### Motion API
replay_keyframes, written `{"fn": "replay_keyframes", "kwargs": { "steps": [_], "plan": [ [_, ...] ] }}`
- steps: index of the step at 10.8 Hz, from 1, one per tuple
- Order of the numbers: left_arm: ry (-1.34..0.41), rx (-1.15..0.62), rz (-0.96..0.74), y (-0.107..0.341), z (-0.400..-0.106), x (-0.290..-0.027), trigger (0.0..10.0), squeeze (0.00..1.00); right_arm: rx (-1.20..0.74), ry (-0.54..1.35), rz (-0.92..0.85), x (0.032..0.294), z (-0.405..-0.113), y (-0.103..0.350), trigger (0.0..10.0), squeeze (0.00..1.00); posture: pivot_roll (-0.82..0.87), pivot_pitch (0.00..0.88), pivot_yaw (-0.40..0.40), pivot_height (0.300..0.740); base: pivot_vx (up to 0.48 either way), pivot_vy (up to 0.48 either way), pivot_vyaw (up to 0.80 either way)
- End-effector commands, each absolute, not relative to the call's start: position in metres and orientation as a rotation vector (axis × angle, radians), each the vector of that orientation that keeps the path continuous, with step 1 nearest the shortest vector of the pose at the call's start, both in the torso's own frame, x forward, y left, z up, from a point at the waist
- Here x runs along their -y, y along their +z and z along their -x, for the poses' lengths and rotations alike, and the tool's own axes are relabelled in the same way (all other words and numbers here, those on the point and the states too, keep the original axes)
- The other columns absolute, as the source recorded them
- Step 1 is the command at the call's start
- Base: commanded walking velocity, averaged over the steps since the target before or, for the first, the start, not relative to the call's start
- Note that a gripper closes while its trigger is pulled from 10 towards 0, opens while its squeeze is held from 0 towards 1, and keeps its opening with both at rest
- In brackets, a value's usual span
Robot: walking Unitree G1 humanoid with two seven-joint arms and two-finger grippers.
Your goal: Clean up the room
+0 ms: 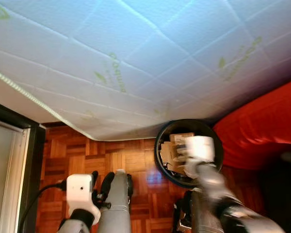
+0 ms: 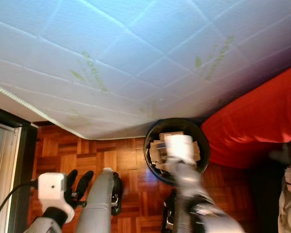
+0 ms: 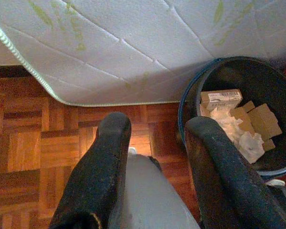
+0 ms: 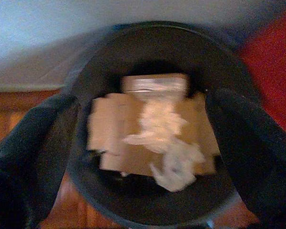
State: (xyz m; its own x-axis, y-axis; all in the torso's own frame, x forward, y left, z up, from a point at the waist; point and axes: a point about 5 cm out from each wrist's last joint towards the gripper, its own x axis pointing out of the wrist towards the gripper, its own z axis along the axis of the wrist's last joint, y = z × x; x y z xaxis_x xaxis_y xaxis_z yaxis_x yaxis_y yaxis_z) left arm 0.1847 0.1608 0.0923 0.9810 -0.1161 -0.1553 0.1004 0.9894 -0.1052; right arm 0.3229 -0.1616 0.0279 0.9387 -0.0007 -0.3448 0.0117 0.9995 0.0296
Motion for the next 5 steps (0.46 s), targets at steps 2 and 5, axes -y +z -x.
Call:
{"fn": "replay_keyframes", "kwargs": {
  "steps": [2,5],
  "plan": [
    [-0.088,-0.227,0.093,0.069,-0.187,-0.17,10.0,0.0,-0.423,-0.098,-0.101,0.188,-0.292,-0.001,10.0,0.0,0.28,0.362,-0.016,0.676,0.0,0.0,0.0],
    [-0.066,-0.291,0.074,0.036,-0.204,-0.184,10.0,0.0,-0.528,-0.111,-0.121,0.194,-0.253,-0.033,10.0,0.0,0.24,0.251,-0.023,0.726,0.0,0.0,0.0]
  ]
}}
